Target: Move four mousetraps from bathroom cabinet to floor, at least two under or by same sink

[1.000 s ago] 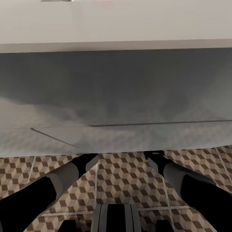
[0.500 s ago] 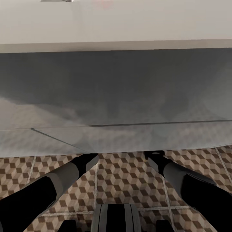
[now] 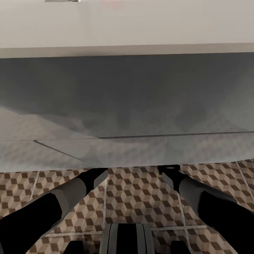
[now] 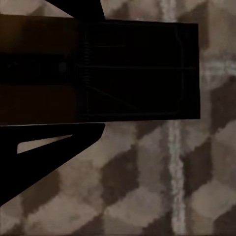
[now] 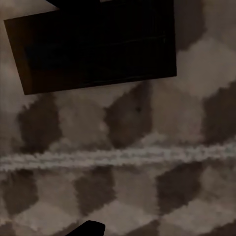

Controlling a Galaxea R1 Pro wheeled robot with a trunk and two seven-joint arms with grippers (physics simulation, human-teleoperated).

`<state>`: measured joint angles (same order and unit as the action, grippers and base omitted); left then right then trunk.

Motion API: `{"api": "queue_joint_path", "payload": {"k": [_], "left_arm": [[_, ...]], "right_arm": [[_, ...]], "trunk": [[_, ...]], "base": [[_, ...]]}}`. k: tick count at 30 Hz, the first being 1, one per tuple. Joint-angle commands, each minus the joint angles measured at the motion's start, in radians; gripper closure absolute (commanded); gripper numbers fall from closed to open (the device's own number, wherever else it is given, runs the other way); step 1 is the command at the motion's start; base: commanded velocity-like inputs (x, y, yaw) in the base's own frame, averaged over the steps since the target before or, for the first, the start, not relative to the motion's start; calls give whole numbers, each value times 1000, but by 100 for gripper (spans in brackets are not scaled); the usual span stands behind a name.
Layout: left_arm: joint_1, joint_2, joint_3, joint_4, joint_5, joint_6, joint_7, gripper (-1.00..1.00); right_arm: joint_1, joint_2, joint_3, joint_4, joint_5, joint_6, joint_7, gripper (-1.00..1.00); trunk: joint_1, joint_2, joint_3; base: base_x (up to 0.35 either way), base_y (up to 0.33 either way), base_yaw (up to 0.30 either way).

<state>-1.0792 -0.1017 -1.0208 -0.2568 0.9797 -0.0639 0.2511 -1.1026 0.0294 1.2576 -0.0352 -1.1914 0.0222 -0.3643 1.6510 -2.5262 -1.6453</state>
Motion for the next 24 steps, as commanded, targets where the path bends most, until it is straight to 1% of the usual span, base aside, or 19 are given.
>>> {"api": "queue_joint_path", "payload": {"k": [1,2,5,10,24], "left_arm": [[-11,1,-4,0,10,25,-4,100],[-17,1,-4,1,11,54,-13,100],[-35,1,-2,11,13,109,-27,100],[-53,-2,-1,33,15,157,-34,100],[-57,-2,-1,39,18,168,-35,100]], "right_arm": [[0,0,9,-2,-7,2,-5,-100],[0,0,8,-2,-8,2,-5,-100],[0,0,8,-2,-8,2,-5,-100],[0,0,9,-2,-8,2,-5,-100],[0,1,9,-3,-7,2,-5,-100]], "trunk": [[0,0,0],[0,0,0],[0,0,0],[0,0,0],[0,0,0]], "base": [[0,0,0],[0,0,0],[0,0,0],[0,0,0],[0,0,0]]}}
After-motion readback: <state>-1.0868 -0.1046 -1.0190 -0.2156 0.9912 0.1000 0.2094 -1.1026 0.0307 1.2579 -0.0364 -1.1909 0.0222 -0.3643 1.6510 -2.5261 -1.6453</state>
